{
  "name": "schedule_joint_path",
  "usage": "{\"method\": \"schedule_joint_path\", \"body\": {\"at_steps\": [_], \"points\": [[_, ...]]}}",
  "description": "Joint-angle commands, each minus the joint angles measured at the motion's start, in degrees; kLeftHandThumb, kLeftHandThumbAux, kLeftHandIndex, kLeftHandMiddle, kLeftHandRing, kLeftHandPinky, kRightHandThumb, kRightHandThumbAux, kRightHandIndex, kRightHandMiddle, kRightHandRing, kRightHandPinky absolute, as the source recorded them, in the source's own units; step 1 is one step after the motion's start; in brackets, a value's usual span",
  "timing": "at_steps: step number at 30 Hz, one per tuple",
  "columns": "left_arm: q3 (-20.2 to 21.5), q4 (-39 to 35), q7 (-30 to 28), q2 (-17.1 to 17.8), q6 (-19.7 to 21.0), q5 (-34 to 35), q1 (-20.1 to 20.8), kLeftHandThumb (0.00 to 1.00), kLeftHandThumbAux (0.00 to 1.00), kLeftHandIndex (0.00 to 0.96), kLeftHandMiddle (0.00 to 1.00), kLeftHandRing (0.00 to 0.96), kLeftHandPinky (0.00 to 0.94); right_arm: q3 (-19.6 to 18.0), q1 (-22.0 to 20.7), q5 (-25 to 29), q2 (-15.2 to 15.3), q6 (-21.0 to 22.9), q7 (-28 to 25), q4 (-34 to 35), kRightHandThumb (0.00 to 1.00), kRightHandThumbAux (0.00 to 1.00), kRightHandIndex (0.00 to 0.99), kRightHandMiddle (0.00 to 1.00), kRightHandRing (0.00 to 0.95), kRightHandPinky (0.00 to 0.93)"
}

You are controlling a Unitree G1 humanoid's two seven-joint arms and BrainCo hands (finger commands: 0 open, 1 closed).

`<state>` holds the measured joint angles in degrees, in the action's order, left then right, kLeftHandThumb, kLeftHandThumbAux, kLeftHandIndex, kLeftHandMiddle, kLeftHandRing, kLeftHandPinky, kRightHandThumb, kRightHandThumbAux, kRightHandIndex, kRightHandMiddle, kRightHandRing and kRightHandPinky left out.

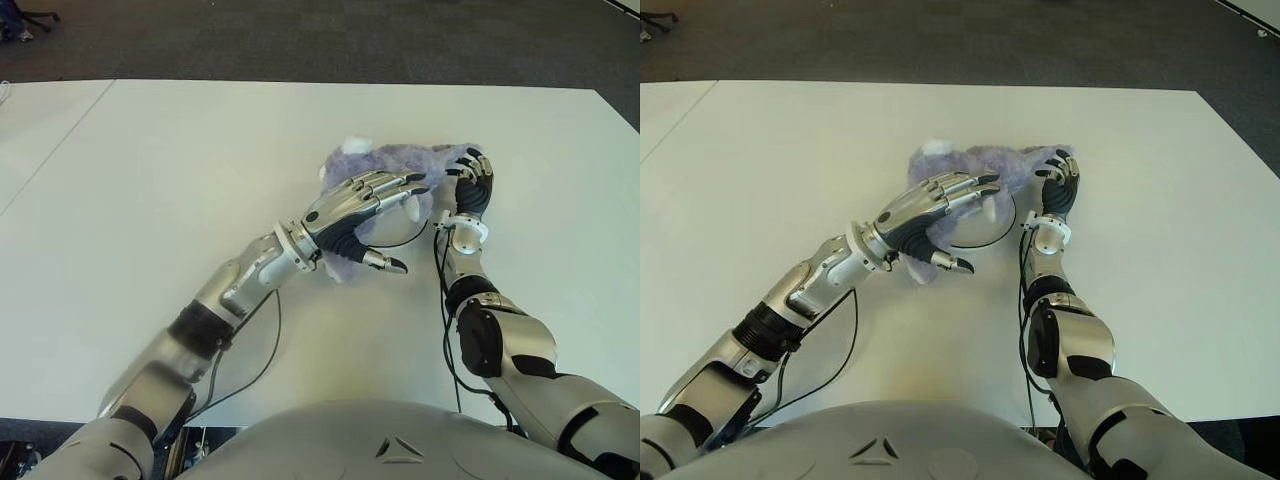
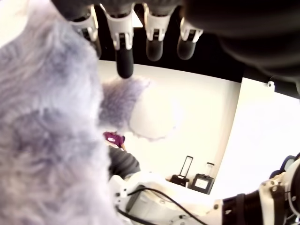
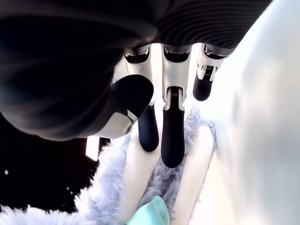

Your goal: Put the doll into the plate.

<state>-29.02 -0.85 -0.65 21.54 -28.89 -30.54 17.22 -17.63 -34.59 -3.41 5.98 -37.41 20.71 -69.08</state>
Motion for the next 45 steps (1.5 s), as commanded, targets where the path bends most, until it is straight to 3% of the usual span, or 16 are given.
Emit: {"method": "schedule_joint_path", "body": {"at_steps": [1, 11, 15, 21, 23, 27, 34, 37, 40, 45], "points": [[2.2, -3.0, -6.2, 1.7, 0.6, 4.6, -1.0, 0.034, 0.267, 0.0, 0.0, 0.0, 0.0, 0.9, 13.8, -0.2, -7.3, 7.4, 0.8, -8.5, 1.0, 0.656, 0.208, 0.299, 0.462, 0.056], [11.6, 1.0, -6.3, 3.1, -1.0, 10.4, 8.1, 0.097, 0.344, 0.0, 0.0, 0.0, 0.0, 0.3, 13.8, 1.1, -7.7, 6.9, -0.6, -8.4, 1.0, 0.659, 0.222, 0.327, 0.461, 0.073], [14.9, 4.1, -4.6, 4.0, -3.4, 11.0, 11.5, 0.116, 0.375, 0.0, 0.0, 0.0, 0.0, 0.4, 13.9, 1.0, -7.6, 7.0, -1.0, -8.4, 1.0, 0.66, 0.22, 0.322, 0.46, 0.061], [21.8, 8.2, -3.5, 8.1, -6.4, 13.0, 15.1, 0.131, 0.403, 0.0, 0.0, 0.0, 0.0, 0.4, 13.9, 1.3, -7.7, 6.8, -1.0, -8.3, 1.0, 0.661, 0.233, 0.317, 0.46, 0.057], [24.9, 9.2, -1.0, 9.3, -5.7, 11.4, 15.7, 0.138, 0.427, 0.0, 0.0, 0.0, 0.0, 0.9, 13.9, 0.7, -8.0, 5.9, 0.1, -8.2, 1.0, 0.662, 0.249, 0.312, 0.46, 0.044], [27.1, 11.1, 1.4, 9.1, -4.3, 10.1, 17.1, 0.147, 0.454, 0.0, 0.0, 0.0, 0.0, 1.1, 13.9, 0.5, -8.1, 5.4, 0.3, -8.1, 1.0, 0.662, 0.262, 0.304, 0.46, 0.037], [33.9, 20.3, 11.0, 12.1, 0.7, 7.0, 22.8, 0.131, 0.57, 0.0, 0.0, 0.0, 0.0, 1.1, 14.1, 0.9, -8.1, 5.0, -0.3, -8.0, 1.0, 0.662, 0.275, 0.287, 0.46, 0.015], [36.7, 24.6, 13.0, 16.3, 1.9, 6.6, 22.1, 0.098, 0.602, 0.0, 0.0, 0.0, 0.0, 1.0, 14.1, 1.0, -8.1, 4.8, -0.3, -8.0, 1.0, 0.662, 0.276, 0.288, 0.46, 0.024], [39.3, 20.4, 13.1, 19.7, 5.8, 3.8, 17.3, 0.047, 0.595, 0.0, 0.0, 0.0, 0.0, 0.9, 14.1, 1.1, -8.3, 4.5, 0.0, -7.9, 1.0, 0.662, 0.277, 0.28, 0.46, 0.02], [39.6, 18.2, 13.7, 20.5, 7.8, 2.4, 15.4, 0.033, 0.592, 0.0, 0.0, 0.0, 0.0, 0.6, 14.1, 1.3, -8.2, 4.5, 0.0, -7.9, 1.0, 0.661, 0.278, 0.277, 0.461, 0.022]]}}
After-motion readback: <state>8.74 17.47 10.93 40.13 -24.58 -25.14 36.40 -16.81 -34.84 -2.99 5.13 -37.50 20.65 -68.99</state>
